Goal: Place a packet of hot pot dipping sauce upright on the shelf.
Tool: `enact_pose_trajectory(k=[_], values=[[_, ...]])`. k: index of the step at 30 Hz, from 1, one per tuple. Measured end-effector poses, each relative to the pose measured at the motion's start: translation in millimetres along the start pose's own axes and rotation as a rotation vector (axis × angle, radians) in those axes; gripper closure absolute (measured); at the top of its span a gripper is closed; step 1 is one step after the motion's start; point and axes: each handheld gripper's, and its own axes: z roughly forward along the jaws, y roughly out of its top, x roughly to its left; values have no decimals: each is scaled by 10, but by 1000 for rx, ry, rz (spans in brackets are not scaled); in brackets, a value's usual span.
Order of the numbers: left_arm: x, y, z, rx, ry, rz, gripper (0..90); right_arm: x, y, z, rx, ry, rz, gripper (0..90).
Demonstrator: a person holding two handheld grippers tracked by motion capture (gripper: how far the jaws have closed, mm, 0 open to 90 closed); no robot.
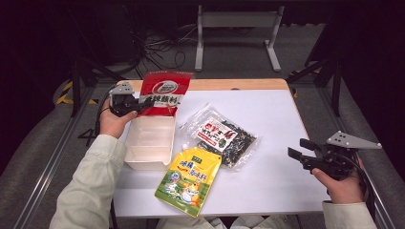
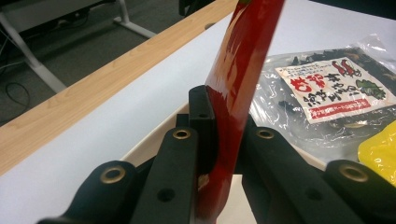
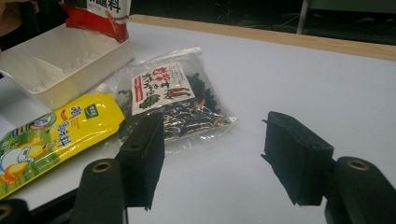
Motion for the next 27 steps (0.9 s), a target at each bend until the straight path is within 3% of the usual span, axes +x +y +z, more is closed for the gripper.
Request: enact_pose_trajectory(k=[12, 20, 27], values=[[30, -64, 83, 2, 8, -8, 859, 11, -6, 27, 7, 11, -2, 387], [20, -96, 139, 41, 27, 1, 859, 20, -12, 46, 9, 16, -2, 383], [13, -125, 167, 62, 37, -25, 858, 24, -16, 53, 13, 20, 2, 382]])
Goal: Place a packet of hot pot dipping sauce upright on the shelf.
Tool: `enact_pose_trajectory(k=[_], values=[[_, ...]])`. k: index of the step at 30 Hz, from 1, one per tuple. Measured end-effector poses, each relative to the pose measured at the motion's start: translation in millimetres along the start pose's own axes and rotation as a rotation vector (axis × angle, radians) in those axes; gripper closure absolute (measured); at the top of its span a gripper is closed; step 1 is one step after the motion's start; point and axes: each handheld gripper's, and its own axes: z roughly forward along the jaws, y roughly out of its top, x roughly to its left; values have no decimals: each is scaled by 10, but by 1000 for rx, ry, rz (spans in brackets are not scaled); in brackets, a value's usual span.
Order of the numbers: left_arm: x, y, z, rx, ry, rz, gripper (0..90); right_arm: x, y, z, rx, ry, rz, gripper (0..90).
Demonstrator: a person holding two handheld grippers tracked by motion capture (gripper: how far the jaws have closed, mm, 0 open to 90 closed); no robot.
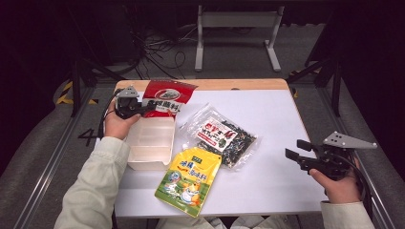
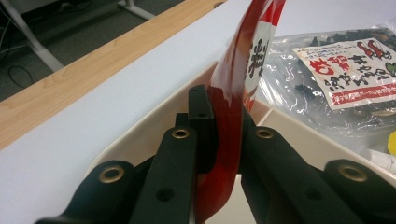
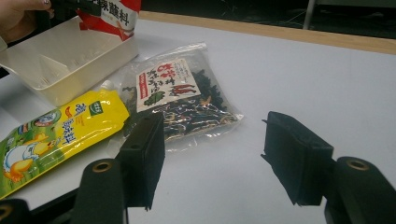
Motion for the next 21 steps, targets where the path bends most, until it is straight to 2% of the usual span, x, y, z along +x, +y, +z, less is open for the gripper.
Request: enact_pose_trajectory(k=[4, 6, 9, 11, 13, 15, 16, 21], values=[[-7, 26, 2, 18, 16, -21, 852, 12, 0, 11, 2, 7, -4, 383], [-28, 57, -14, 37, 48, -29, 788, 10, -1, 9, 0, 7, -5, 382], [-39, 87, -79, 5, 75, -23, 753, 1, -3, 6, 1, 5, -1, 382], [-40, 109, -144, -24, 112, -22, 731, -3, -6, 13, 2, 5, -2, 382], [-46, 119, -194, -41, 119, -20, 761, 7, -4, 25, 4, 9, -1, 382], [-49, 120, -204, -19, 117, 5, 855, 21, -1, 39, 4, 11, -4, 382], [-57, 117, -199, -12, 117, 5, 892, 24, -1, 45, 5, 15, -7, 382], [-66, 116, -155, 45, 147, -9, 900, 25, -8, 60, 10, 16, -2, 382]])
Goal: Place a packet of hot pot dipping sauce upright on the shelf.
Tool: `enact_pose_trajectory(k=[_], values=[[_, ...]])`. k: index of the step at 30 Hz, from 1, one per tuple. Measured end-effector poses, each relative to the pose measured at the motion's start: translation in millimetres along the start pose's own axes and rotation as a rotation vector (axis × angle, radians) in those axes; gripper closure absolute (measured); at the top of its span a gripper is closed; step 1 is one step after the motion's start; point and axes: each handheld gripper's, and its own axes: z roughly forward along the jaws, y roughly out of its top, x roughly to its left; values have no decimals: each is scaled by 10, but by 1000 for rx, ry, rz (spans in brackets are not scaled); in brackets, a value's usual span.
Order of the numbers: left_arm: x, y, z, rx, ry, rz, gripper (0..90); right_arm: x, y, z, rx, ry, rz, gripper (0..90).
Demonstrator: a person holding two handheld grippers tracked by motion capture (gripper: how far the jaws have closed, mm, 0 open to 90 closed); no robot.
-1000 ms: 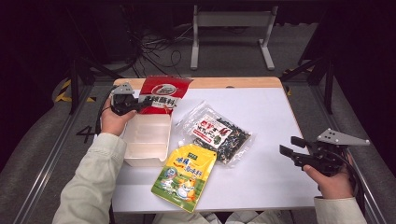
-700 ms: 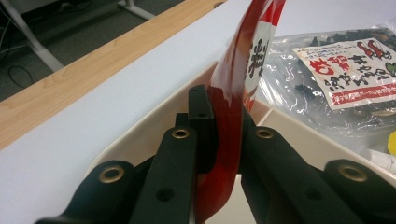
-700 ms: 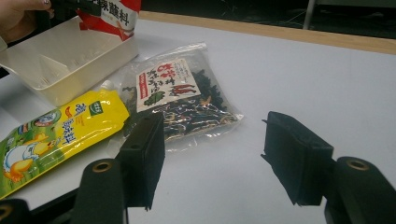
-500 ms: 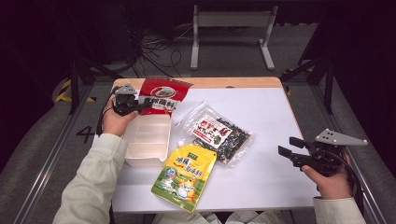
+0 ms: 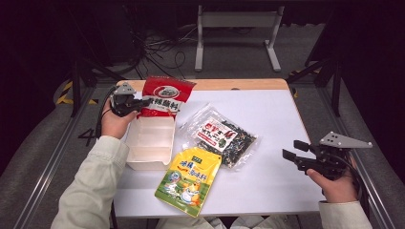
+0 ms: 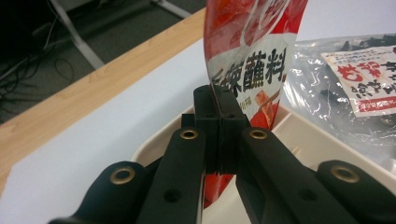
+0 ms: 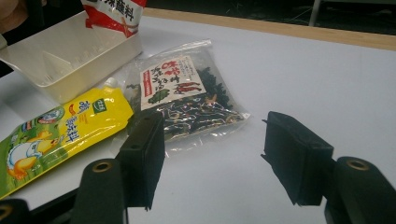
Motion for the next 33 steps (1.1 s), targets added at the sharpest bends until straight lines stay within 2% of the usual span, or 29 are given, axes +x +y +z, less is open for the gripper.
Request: enact_pose_trajectory(k=[4, 8, 11, 16, 19, 21, 24, 25, 27, 29, 30, 33], values=[[-32, -7, 61, 86, 37, 19, 899, 0, 0, 9, -2, 6, 0, 379], [-48, -18, 106, 157, 34, 12, 898, 12, -2, 27, 2, 9, -1, 379], [-77, -12, 163, 207, 52, 28, 897, 18, -2, 37, 4, 10, -4, 379], [-70, -37, 268, 273, 63, -9, 897, 29, -1, 37, 4, 14, -8, 379], [-36, -61, 279, 268, 49, -43, 897, 24, -2, 31, 1, 13, -6, 380], [-38, -61, 276, 266, 50, -43, 896, 21, -4, 31, 2, 13, -6, 380], [-21, -75, 241, 219, 30, -76, 865, 18, -5, 35, 3, 19, -8, 396], [-1, -90, 215, 189, 11, -105, 838, 18, -4, 36, 1, 22, -10, 404], [5, -103, 182, 154, 0, -141, 766, 25, -3, 46, -15, 29, -39, 429], [-17, -87, 148, 149, 13, -116, 688, 35, 0, 56, -14, 34, -50, 453], [-33, -76, 129, 139, 14, -117, 649, 41, 3, 64, -14, 32, -62, 456], [-84, -63, 68, 94, 0, -150, 496, 54, 11, 78, -13, 31, -75, 457]])
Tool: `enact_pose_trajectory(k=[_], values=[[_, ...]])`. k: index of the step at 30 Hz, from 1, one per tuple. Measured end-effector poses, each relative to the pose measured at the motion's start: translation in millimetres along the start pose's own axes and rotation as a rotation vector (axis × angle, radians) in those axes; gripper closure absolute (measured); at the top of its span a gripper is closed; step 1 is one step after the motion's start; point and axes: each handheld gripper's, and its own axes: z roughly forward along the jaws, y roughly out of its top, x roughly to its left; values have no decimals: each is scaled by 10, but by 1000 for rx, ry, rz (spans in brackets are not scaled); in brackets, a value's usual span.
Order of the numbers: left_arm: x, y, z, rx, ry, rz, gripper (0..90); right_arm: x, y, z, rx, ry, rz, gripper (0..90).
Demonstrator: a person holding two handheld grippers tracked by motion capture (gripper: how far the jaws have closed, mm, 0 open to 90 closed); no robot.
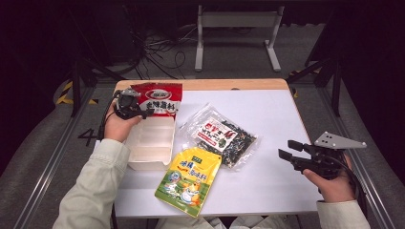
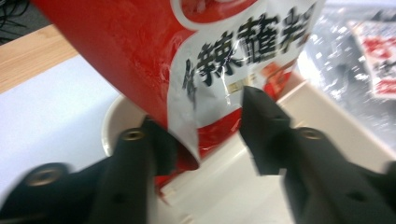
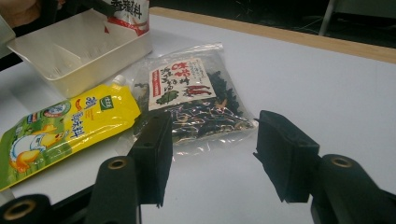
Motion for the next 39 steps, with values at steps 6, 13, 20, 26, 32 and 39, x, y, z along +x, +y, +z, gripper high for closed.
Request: enact_pose_trajectory(k=[6, 13, 20, 26, 32, 39], values=[[-48, -31, -184, -57, 24, -31, 332, -4, 1, 23, 6, 6, 4, 448], [-122, -110, -369, -125, 18, -44, 314, -13, 9, 52, 13, 9, 12, 433], [-253, -242, -586, -200, -33, -63, 330, 8, 38, 117, 35, 18, -2, 429], [-394, -307, -729, -213, -53, -42, 319, 4, 92, 191, 48, 5, -36, 391], [-549, -420, -867, -225, -4, -53, 332, -8, 168, 315, 76, 17, -61, 378], [-782, -525, -1007, -242, -8, -26, 347, -44, 254, 457, 98, 29, -72, 387]])
